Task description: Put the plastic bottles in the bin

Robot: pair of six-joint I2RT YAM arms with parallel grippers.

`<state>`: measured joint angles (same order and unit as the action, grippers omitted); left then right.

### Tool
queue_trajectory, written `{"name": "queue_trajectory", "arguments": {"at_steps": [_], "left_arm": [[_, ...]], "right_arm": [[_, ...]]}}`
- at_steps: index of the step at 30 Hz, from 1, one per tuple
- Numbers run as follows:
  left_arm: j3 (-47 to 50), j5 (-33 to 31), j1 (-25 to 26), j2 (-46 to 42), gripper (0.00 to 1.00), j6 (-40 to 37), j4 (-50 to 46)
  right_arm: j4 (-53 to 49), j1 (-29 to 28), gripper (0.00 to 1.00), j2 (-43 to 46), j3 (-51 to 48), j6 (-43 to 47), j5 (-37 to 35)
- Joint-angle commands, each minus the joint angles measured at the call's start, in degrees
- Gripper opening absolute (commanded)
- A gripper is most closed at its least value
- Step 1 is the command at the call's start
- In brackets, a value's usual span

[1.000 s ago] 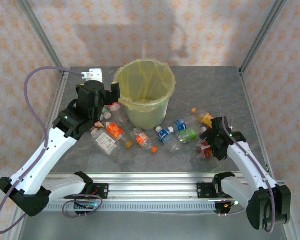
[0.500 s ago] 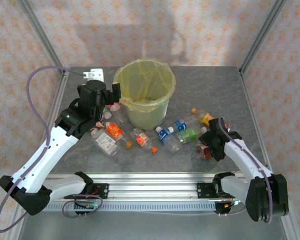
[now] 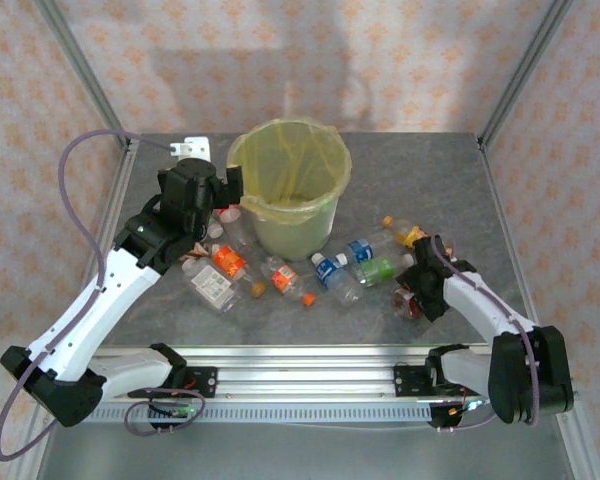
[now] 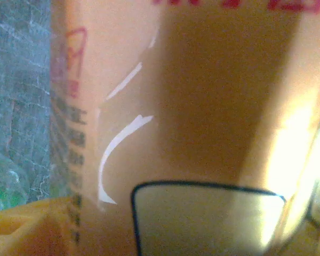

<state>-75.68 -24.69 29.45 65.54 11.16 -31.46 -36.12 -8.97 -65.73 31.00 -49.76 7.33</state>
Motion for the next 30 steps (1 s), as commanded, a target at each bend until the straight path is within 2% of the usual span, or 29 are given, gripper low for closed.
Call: {"name": "queue_trajectory", "arguments": {"at_steps": [1,4,9,15,23,30], "left_arm": [[-1.05,-1.27,-0.64,0.11,1.0,1.32,-0.34],[-1.05,-1.21,-0.76,0.2,1.0,1.32,-0.42],[-0.79,-1.24,-0.9,0.12,1.0,1.67,-0.36],[-0.7,-1.23,-1.08,0.11,1.0,2.39,-0.27],[-0.36,-1.74,-1.41,-0.13,1.0,3.06,-0.18],[0.36,-2.26,-1.95,-0.36,1.0,4.21,0.33]], "right_arm": [[-1.57,-0.28,0.76,0.46,0.25,-0.52,-3.2],[-3.62,-0.27,0.68,2.13,1.11,-0.28,-4.49],[-7.62,-0.34,0.5,7.09,2.86,0.34,-6.01],[-13.98,-0.33,0.36,13.16,7.76,2.31,-7.33],[-20.76,-0.34,0.29,16.03,17.21,5.99,-9.42],[-19.21,-0.34,0.27,14.84,26.59,12.42,-8.59]]}}
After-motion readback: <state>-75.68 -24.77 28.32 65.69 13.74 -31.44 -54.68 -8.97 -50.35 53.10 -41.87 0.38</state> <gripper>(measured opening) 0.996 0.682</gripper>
